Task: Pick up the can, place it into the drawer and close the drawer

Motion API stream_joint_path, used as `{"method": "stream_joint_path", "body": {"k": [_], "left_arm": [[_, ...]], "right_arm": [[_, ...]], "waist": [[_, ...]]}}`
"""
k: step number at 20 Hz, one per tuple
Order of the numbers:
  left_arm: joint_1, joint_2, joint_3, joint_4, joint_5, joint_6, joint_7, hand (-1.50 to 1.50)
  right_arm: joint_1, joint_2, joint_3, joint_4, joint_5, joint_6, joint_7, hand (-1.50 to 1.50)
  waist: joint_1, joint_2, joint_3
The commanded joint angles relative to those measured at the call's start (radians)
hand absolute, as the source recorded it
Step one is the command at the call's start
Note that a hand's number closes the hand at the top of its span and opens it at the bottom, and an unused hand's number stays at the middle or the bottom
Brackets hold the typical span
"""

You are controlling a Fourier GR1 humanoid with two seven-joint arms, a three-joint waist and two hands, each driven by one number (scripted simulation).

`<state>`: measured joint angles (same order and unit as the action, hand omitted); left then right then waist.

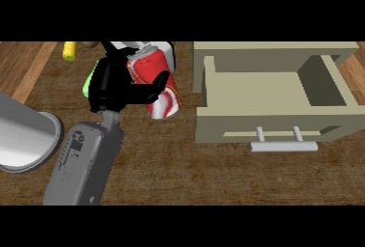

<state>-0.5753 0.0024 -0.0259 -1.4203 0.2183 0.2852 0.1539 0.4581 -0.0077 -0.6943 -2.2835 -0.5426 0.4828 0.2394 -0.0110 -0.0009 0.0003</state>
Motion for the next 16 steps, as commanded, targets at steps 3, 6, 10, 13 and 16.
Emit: {"method": "stream_joint_path", "body": {"k": [3, 6, 10, 13, 16], "left_arm": [[-0.173, -0.002, -0.019, 0.085, -0.018, 0.096, 0.056, 1.50], [-0.169, -0.002, -0.130, 0.068, 0.008, 0.187, 0.040, 1.50], [-0.324, -0.002, -0.040, 0.225, 0.022, 0.155, 0.022, 1.50], [-0.330, -0.002, -0.091, 0.186, 0.009, 0.201, 0.079, 1.50], [-0.474, -0.002, -0.073, 0.362, 0.050, 0.228, 0.020, 1.50]], "right_arm": [[0.017, 0.007, 0.048, -0.015, 0.028, -0.025, -0.016, -1.50], [-0.045, -0.013, 0.000, -0.010, 0.007, -0.031, 0.037, -1.50], [-0.021, -0.026, -0.021, -0.022, -0.072, -0.022, 0.057, -1.50], [0.086, 0.007, 0.027, -0.064, -0.048, -0.020, -0.008, -1.50], [-0.035, 0.007, 0.011, 0.030, 0.026, -0.018, -0.018, -1.50]], "waist": [[-0.004, 0.001, 0.000], [-0.001, 0.000, 0.000], [-0.008, 0.002, 0.000], [-0.009, -0.002, 0.000], [-0.011, 0.004, 0.000]]}}
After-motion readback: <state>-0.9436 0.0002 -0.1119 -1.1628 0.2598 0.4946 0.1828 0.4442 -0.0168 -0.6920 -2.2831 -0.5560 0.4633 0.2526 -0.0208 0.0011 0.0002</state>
